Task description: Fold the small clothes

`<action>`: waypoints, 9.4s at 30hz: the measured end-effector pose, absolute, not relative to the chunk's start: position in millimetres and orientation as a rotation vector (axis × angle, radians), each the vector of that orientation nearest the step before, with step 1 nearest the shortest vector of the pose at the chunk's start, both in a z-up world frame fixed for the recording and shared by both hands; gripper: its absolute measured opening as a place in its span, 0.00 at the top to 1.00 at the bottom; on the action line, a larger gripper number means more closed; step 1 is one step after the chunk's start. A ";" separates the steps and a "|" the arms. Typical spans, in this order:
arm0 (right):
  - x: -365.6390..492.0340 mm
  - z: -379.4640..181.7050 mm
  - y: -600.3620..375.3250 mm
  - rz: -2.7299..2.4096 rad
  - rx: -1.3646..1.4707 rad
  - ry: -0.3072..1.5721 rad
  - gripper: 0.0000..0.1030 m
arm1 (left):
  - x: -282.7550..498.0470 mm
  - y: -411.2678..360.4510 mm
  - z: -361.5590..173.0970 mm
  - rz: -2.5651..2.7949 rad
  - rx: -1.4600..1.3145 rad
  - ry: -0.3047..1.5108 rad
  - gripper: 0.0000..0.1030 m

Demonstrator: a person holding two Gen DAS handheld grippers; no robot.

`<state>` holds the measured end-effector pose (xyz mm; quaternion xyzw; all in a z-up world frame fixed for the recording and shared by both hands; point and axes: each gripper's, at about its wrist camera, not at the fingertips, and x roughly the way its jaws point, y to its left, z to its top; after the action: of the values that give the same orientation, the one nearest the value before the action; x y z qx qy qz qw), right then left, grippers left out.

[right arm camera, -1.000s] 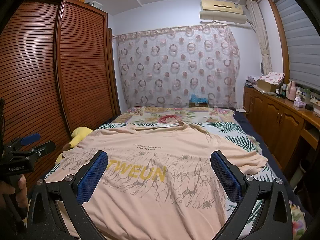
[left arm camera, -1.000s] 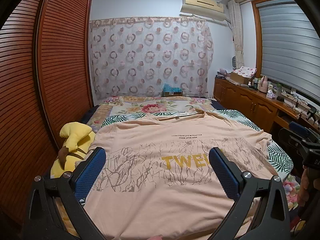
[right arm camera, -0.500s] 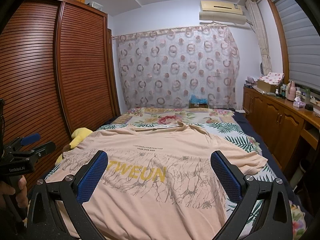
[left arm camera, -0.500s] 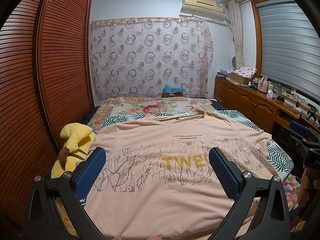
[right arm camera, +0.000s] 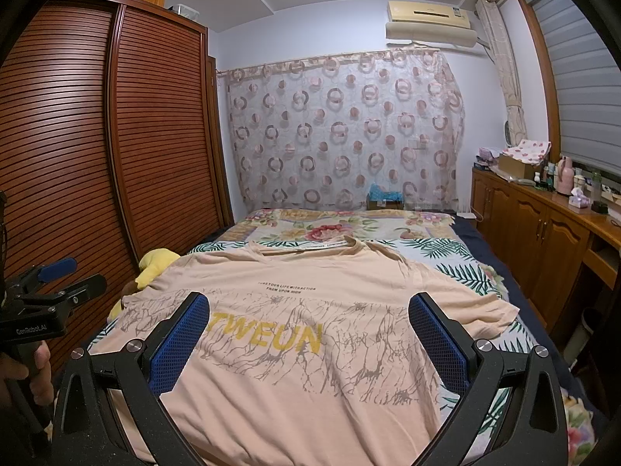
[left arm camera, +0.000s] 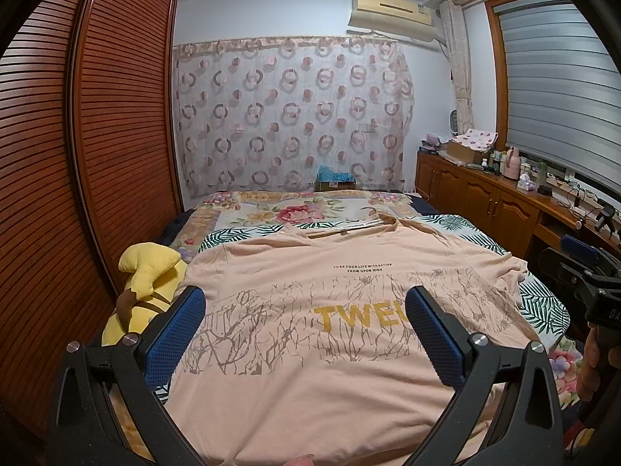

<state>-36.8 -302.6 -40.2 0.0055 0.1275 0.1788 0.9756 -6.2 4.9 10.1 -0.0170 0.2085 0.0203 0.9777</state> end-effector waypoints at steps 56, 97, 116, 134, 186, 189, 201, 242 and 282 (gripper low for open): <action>6.3 -48.8 -284.2 0.437 0.000 0.323 0.00 | 25.9 47.1 -20.5 0.109 -0.031 0.505 0.00; 240.8 -46.7 -192.4 0.659 -0.191 0.644 0.00 | 124.3 206.1 -108.9 0.167 -0.225 0.841 0.07; 259.2 -54.1 -189.6 0.694 -0.206 0.662 0.00 | 120.1 214.8 -111.0 0.162 -0.374 0.853 0.92; 232.3 -53.8 -207.8 0.643 -0.141 0.617 0.00 | 135.4 117.6 -59.6 -0.090 -0.192 0.819 0.83; 243.1 -51.3 -220.3 0.633 -0.117 0.653 0.00 | 262.5 83.3 -3.9 -0.227 -0.040 0.737 0.63; 241.2 -53.0 -225.5 0.616 -0.114 0.657 0.00 | 265.1 79.2 -2.4 -0.217 -0.036 0.745 0.39; 241.0 -46.2 -231.1 0.568 -0.089 0.666 0.00 | 245.1 98.8 -73.2 -0.116 -0.034 0.898 0.20; 210.8 -52.5 -340.3 0.034 0.112 0.753 0.28 | 226.7 85.3 -114.8 -0.065 0.033 0.906 0.00; 184.3 33.2 -198.8 0.526 -0.069 0.531 0.83 | 201.0 -8.8 -66.7 -0.261 -0.068 0.751 0.00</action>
<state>184.3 -198.8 33.2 -0.0336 0.2593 0.2571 0.9303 201.0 -8.8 -66.7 -0.0333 0.3657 -0.1270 0.9214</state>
